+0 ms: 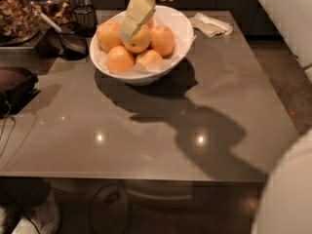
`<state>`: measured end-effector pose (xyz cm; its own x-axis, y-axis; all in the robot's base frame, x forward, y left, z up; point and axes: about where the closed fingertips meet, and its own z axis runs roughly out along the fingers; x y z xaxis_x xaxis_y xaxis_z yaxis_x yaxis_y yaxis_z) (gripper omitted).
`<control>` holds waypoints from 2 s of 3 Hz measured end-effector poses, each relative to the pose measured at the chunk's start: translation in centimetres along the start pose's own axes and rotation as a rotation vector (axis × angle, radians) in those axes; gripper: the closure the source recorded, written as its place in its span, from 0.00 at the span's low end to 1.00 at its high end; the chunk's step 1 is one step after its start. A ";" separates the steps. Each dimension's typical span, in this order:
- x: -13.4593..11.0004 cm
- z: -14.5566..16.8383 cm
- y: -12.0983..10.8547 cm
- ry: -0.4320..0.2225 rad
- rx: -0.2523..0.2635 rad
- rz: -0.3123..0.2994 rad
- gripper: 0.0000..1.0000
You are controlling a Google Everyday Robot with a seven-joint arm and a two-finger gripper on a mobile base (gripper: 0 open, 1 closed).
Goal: Pick orange from white bowl
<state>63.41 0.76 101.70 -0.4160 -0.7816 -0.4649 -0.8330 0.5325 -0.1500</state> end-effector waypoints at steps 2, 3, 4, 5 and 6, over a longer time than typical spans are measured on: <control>-3.6 3.1 -1.4 -0.017 -0.041 -0.022 0.04; -3.9 4.3 -1.5 -0.010 -0.059 -0.021 0.05; -3.2 5.1 -1.9 0.000 -0.066 0.002 0.14; -2.9 5.5 -2.2 0.008 -0.062 0.013 0.17; -2.6 5.8 -2.9 0.020 -0.049 0.021 0.16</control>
Offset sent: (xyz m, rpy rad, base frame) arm 0.0541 0.0411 -0.0058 0.0228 0.0393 0.0677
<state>69.06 3.13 98.29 -0.4406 -0.7767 -0.4502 -0.8406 0.5329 -0.0967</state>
